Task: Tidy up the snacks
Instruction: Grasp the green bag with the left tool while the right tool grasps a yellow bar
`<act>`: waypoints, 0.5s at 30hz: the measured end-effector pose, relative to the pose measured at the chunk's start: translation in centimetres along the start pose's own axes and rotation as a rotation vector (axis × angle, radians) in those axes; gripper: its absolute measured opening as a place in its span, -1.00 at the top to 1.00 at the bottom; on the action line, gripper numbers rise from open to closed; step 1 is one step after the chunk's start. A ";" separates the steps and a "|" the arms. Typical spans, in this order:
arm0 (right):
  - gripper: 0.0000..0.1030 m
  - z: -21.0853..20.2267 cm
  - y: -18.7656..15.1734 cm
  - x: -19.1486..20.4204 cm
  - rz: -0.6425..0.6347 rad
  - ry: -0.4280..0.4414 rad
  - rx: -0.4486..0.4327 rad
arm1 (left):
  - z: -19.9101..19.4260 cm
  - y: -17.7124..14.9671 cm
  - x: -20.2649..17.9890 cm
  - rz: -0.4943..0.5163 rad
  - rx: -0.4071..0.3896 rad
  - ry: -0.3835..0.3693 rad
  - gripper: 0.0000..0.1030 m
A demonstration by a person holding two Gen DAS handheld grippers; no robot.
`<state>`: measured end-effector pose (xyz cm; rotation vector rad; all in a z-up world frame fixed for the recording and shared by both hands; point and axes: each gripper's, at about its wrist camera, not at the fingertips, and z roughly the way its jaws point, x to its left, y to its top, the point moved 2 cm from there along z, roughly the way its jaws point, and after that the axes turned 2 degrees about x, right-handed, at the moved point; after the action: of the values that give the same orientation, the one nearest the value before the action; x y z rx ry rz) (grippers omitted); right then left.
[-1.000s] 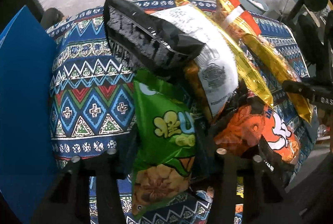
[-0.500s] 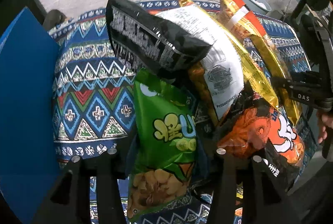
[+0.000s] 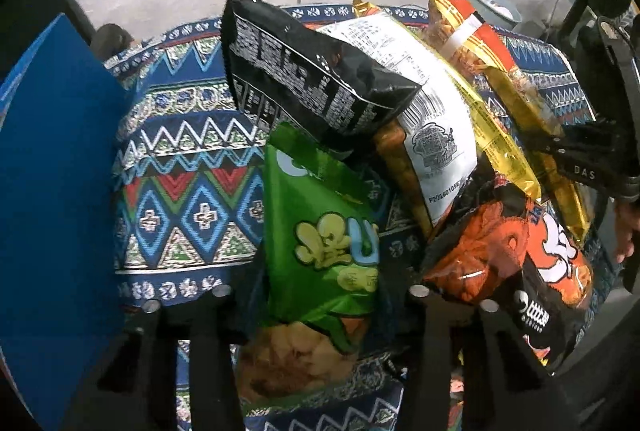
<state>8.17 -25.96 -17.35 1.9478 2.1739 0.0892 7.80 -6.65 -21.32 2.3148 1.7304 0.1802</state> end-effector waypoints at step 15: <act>0.44 -5.9 -2.1 0.5 0.050 0.024 0.003 | -6.2 -1.0 0.9 0.013 -0.114 0.031 0.23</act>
<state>4.87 -25.14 -12.09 2.0132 2.1414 0.1177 5.63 -4.80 -15.68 2.2535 1.6744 0.3100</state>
